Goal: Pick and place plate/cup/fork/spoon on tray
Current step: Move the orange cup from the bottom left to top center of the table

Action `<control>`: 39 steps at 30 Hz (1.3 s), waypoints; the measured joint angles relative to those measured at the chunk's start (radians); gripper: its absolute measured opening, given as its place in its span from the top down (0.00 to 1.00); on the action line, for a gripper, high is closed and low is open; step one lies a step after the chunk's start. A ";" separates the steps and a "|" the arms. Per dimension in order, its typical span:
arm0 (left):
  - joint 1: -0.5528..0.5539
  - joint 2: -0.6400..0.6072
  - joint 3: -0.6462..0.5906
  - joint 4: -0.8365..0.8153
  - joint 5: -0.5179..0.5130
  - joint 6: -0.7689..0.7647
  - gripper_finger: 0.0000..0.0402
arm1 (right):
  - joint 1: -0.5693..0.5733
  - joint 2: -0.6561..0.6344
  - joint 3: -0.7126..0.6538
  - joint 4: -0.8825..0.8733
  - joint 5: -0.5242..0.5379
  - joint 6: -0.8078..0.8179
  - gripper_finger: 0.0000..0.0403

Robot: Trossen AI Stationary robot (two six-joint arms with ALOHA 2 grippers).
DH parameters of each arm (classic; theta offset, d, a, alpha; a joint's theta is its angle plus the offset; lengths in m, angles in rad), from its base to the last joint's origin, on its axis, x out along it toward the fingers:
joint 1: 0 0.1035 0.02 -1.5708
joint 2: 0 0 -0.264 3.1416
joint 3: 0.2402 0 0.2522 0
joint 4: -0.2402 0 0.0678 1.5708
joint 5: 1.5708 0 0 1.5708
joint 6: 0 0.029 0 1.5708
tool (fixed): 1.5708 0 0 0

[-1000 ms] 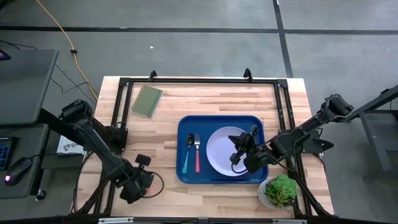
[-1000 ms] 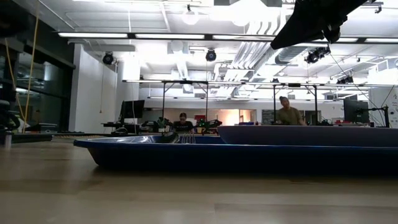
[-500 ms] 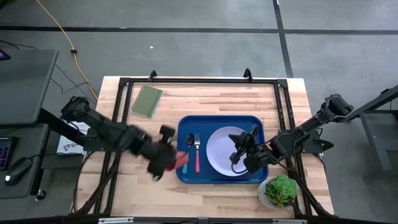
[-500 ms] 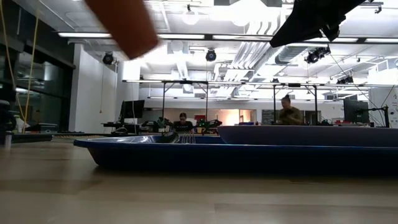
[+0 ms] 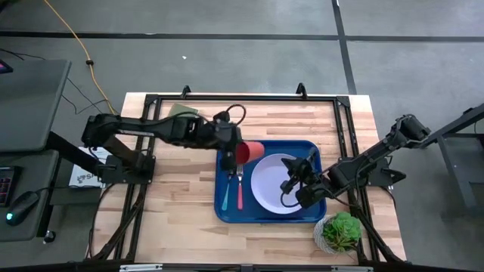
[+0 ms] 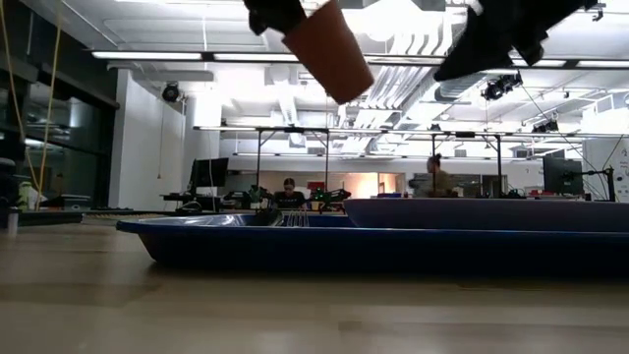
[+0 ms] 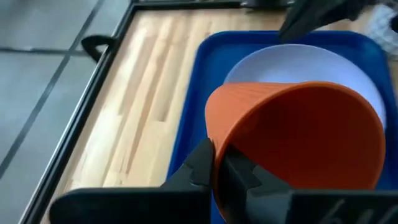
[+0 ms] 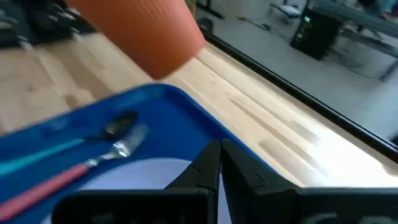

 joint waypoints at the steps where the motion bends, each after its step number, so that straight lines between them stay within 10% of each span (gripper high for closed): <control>1: 0.010 0.008 0.000 0.004 -0.001 -0.010 1.00 | -0.006 -0.004 0.000 -0.048 -0.001 0.036 0.99; 9: 0.119 0.073 0.000 0.082 0.012 -0.088 1.00 | -0.114 -0.010 0.000 -0.405 -0.101 0.417 0.98; 26: 0.480 0.573 0.489 -0.306 0.292 -0.253 1.00 | -0.162 -0.010 0.000 -0.392 -0.152 0.373 0.98; 39: 0.522 0.691 0.520 -0.358 0.323 -0.254 1.00 | -0.162 -0.010 0.000 -0.379 -0.151 0.373 0.98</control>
